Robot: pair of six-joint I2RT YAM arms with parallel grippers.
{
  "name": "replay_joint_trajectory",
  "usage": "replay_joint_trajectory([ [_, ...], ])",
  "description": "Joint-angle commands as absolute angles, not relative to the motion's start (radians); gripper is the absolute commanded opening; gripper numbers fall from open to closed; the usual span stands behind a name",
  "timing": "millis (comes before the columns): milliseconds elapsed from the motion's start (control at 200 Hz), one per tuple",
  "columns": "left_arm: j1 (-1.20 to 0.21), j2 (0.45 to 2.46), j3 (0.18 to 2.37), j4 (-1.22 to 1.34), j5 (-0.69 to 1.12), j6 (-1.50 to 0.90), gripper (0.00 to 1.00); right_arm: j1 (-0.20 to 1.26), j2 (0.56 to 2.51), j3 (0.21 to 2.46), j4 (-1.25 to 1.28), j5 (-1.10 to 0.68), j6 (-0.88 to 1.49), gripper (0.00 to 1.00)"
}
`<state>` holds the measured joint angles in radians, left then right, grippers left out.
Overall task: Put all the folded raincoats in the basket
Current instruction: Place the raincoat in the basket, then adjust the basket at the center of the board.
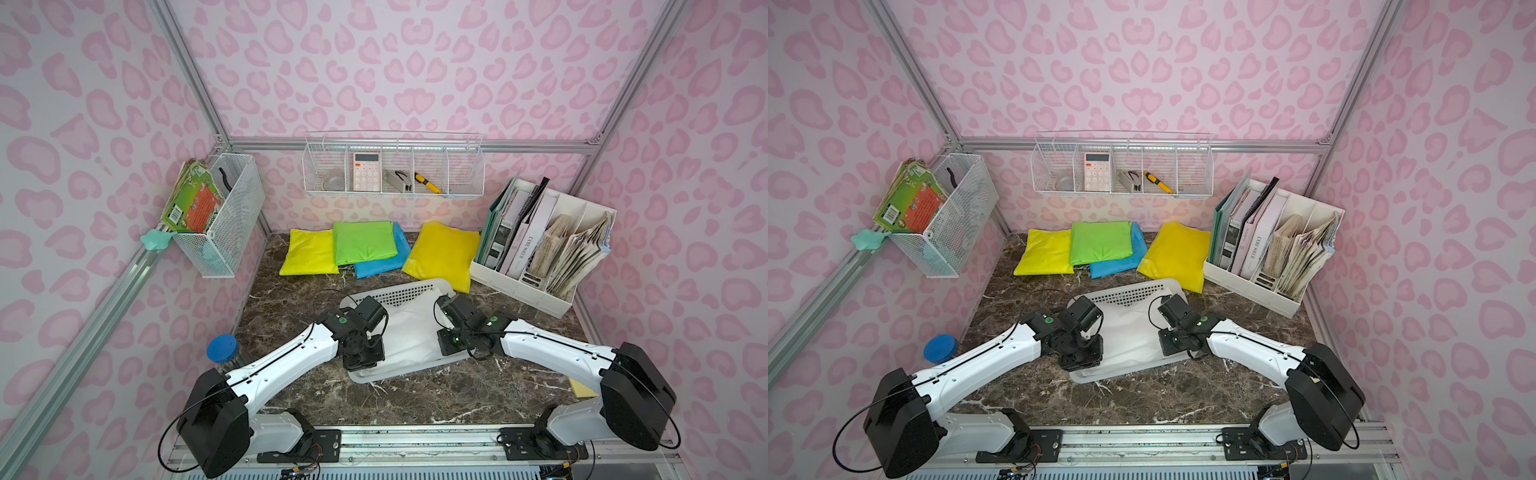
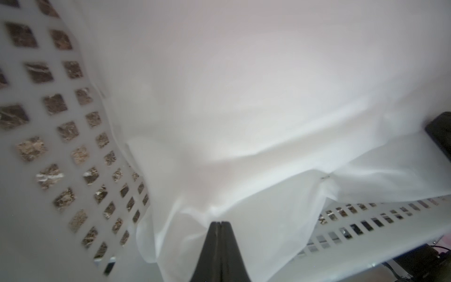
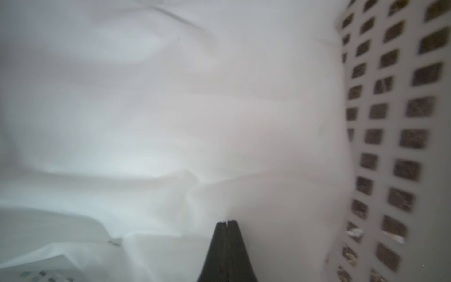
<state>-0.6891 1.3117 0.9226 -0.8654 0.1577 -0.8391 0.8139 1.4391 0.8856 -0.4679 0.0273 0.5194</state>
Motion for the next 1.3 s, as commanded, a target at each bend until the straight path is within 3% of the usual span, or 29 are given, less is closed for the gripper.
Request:
replay_joint_trajectory([
  [0, -0.69, 1.317, 0.898, -0.876, 0.142, -0.857, 0.0, 0.807, 1.451, 0.888, -0.541, 0.131, 0.547, 0.05],
  [175, -0.689, 1.267, 0.886, -0.925, 0.114, -0.876, 0.0, 0.801, 1.421, 0.866, -0.59, 0.182, 0.573, 0.05],
  [275, -0.689, 1.23, 0.915, -0.971, 0.107, -0.881, 0.0, 0.8, 1.344, 0.831, -0.554, 0.115, 0.571, 0.06],
  [470, -0.686, 1.141, 1.001, -1.071, 0.093, -0.887, 0.25, 0.806, 1.202, 0.806, -0.452, -0.102, 0.482, 0.16],
  [640, -0.659, 1.066, 1.079, -1.149, -0.029, -0.876, 0.43, 0.839, 1.204, 0.81, -0.387, -0.206, 0.495, 0.14],
  [765, -0.581, 1.024, 1.077, -1.133, -0.031, -0.842, 0.47, 0.888, 1.215, 0.733, -0.252, -0.318, 0.556, 0.1],
  [950, -0.458, 1.036, 1.06, -1.095, 0.023, -0.818, 0.47, 0.971, 1.228, 0.681, -0.226, -0.307, 0.574, 0.07],
  [1295, -0.43, 1.169, 1.125, -1.065, 0.073, -0.781, 0.47, 1.086, 1.197, 0.59, -0.186, -0.397, 0.607, 0.06],
])
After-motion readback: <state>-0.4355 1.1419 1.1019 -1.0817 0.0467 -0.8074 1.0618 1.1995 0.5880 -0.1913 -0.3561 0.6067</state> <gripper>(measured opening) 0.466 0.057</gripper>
